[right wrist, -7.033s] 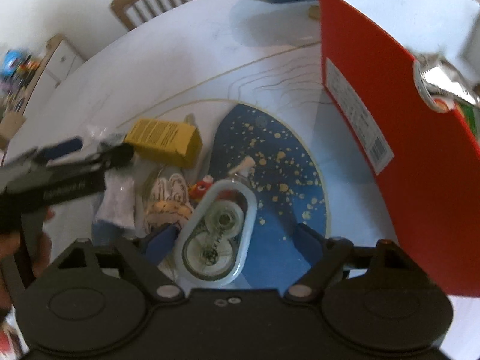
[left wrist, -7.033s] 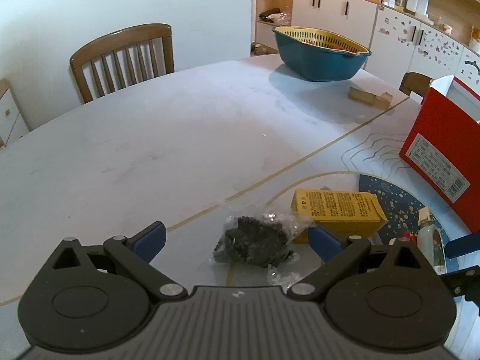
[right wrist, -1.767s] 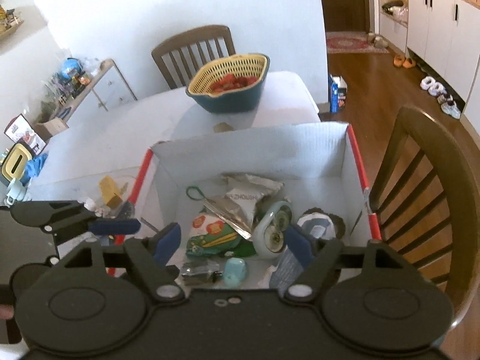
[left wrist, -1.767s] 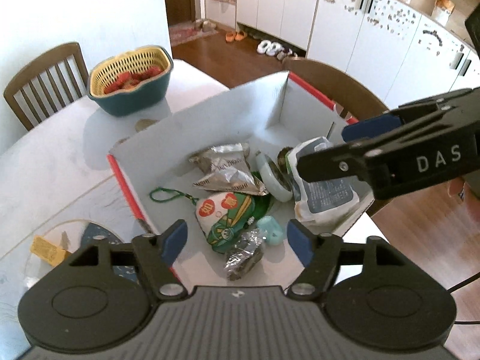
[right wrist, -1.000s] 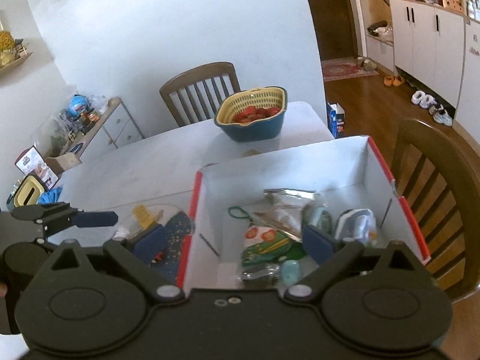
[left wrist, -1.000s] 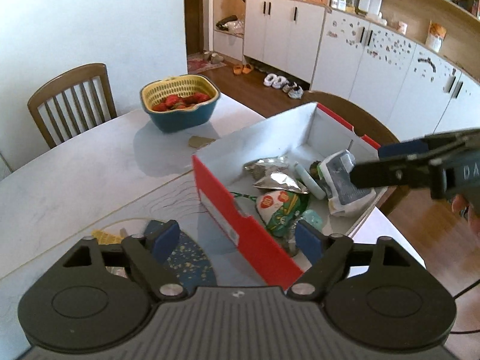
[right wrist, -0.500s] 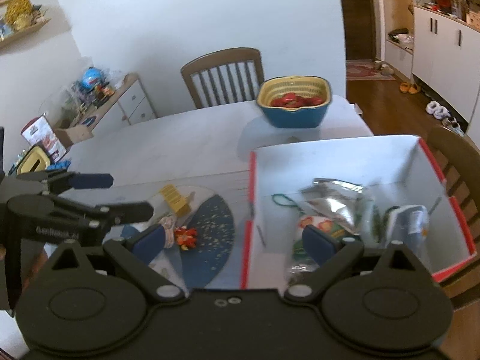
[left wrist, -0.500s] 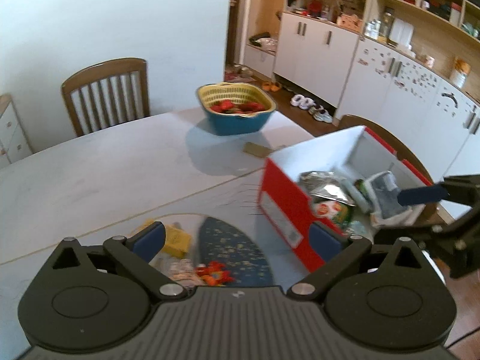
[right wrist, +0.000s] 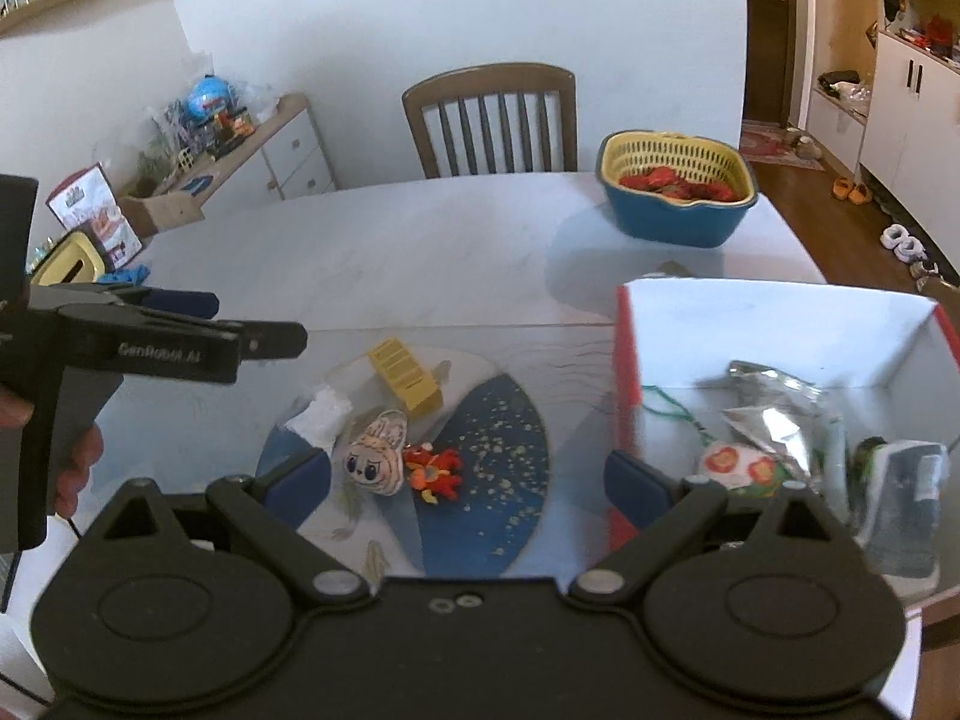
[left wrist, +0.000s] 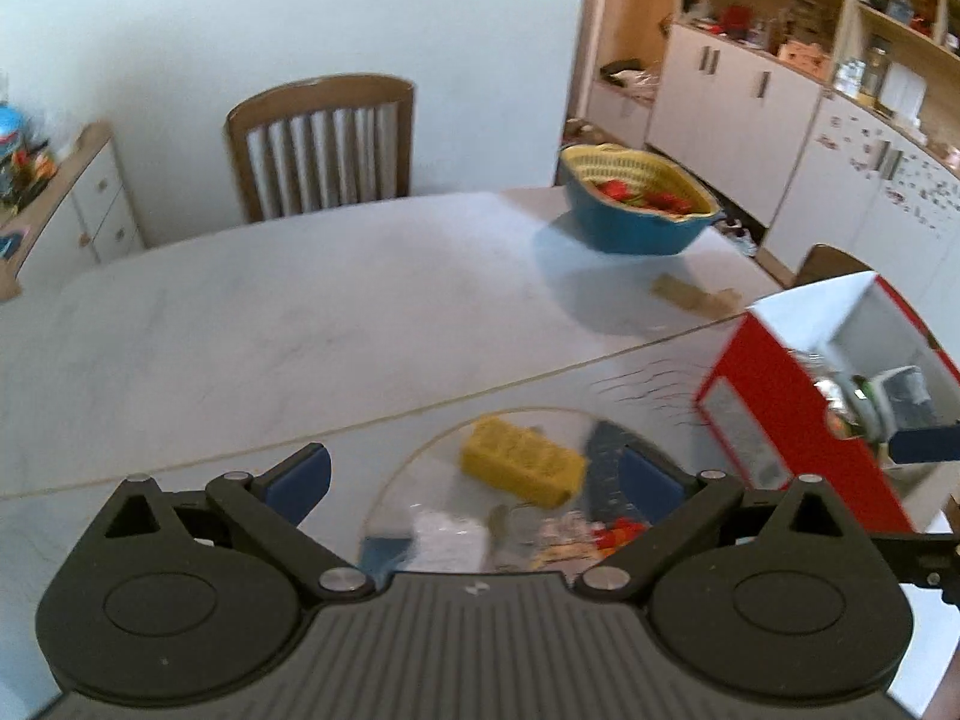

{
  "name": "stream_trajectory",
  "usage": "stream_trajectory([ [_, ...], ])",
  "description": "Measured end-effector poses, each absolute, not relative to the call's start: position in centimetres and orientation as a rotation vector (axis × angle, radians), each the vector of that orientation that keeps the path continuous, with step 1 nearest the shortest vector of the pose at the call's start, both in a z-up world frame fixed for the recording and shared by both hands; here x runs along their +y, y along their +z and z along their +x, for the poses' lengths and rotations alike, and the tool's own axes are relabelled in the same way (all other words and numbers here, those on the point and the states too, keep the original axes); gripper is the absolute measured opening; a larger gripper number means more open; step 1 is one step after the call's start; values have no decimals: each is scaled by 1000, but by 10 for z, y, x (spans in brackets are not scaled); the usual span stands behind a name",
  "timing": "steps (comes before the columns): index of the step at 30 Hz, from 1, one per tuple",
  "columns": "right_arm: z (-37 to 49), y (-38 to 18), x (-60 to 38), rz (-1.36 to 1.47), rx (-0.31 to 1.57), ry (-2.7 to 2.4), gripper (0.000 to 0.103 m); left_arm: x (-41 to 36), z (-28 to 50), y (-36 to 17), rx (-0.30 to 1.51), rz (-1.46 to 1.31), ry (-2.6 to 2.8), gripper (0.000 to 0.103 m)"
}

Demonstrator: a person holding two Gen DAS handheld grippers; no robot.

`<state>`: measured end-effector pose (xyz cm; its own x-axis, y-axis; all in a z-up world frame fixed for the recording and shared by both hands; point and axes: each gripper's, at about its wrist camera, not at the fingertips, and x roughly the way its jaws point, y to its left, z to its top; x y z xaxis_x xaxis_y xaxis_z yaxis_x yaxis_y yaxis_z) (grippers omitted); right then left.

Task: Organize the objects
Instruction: 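Move both tools back toward the blue plate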

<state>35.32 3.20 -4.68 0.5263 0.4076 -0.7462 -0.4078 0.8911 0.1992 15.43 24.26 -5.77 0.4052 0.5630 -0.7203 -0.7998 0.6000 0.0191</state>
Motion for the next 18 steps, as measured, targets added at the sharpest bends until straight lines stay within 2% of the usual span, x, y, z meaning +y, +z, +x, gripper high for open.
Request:
stream_trajectory([
  [13, 365, -95, 82, -178, 965, 493, 97, 269, 141, -124, 872, -343, 893, 103],
  [18, 368, -117, 91, -246, 988, 489, 90, 272, 142, -140, 897, -369, 878, 103],
])
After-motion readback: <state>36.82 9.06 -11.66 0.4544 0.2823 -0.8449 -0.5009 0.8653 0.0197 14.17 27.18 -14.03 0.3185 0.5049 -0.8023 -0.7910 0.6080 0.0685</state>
